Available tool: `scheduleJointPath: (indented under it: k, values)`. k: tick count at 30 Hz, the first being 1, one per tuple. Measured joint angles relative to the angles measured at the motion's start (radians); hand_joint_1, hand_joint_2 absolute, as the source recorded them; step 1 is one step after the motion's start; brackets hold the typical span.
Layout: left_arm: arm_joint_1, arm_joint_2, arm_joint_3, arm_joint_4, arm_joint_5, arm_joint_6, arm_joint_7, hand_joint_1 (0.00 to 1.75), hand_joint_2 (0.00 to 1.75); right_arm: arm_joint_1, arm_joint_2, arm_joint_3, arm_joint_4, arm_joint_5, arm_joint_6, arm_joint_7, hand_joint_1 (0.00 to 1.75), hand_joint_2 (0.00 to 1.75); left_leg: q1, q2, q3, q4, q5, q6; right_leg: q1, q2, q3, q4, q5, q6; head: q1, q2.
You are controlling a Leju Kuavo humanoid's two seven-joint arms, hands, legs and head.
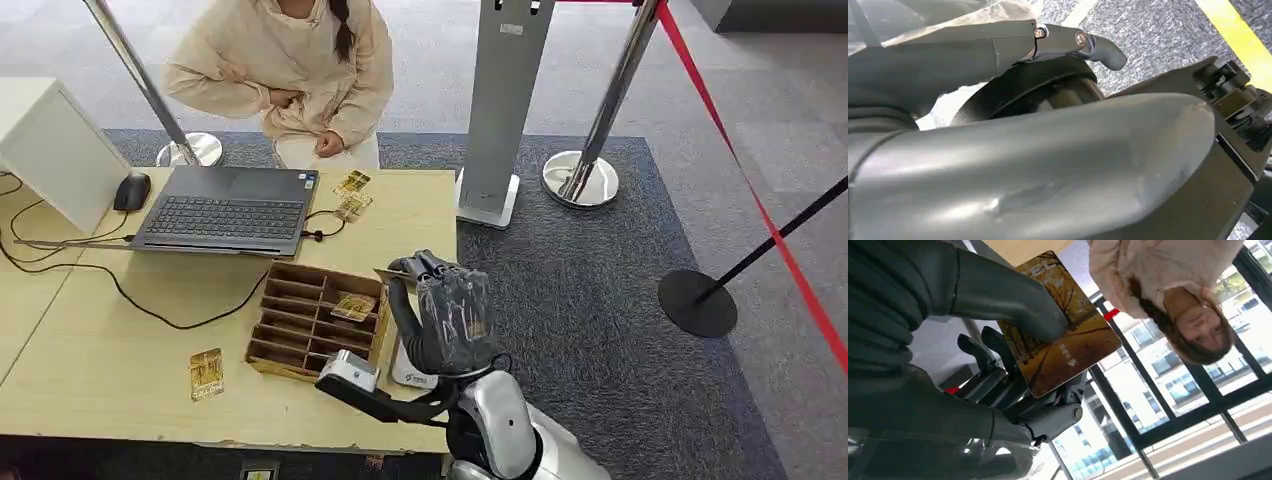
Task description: Pass the card to the sensor for recognition and then transmit it.
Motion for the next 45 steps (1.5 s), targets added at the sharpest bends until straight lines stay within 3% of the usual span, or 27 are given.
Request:
scheduleJointPath:
  k: [7,19,38,40,45]
  values:
    - [0.002,0.0,0.022,0.0,0.011,0.001,0.0,0.0,0.0,0.064,-0.032,-0.027,0.011,-0.062,-0.027,-0.032,1.59,1.75,0.0,0.0,0.0,0.0,0.0,0.0,0.0,0.0,0.0,0.0,0.0,0.0,0.0,0.0]
    - [0.002,0.0,0.04,0.0,0.017,0.002,0.005,0.0,0.0,0.109,-0.037,-0.031,0.08,-0.154,-0.049,-0.086,1.61,1.75,0.0,0.0,0.0,0.0,0.0,0.0,0.0,0.0,0.0,0.0,0.0,0.0,0.0,0.0]
    - [0.002,0.0,0.046,0.0,0.017,0.003,0.014,0.0,0.0,0.124,-0.015,-0.016,0.183,-0.248,-0.06,-0.137,1.61,1.75,0.0,0.0,-0.001,0.0,0.0,0.0,0.0,0.0,0.0,0.0,0.0,0.0,0.0,0.0]
    - [0.001,0.0,0.046,0.0,0.017,0.003,0.026,0.0,0.0,0.129,0.01,-0.01,0.266,-0.293,-0.091,-0.179,1.61,1.75,0.0,0.0,-0.001,0.0,0.0,0.0,0.0,0.0,0.0,0.0,0.0,0.0,0.0,0.0]
    - [0.001,0.0,0.046,0.0,0.017,0.003,0.036,0.0,0.0,0.131,0.022,-0.008,0.308,-0.312,-0.095,-0.184,1.61,1.75,0.0,0.0,-0.001,0.0,0.0,0.0,0.0,0.0,0.0,0.0,0.0,0.0,0.0,0.0]
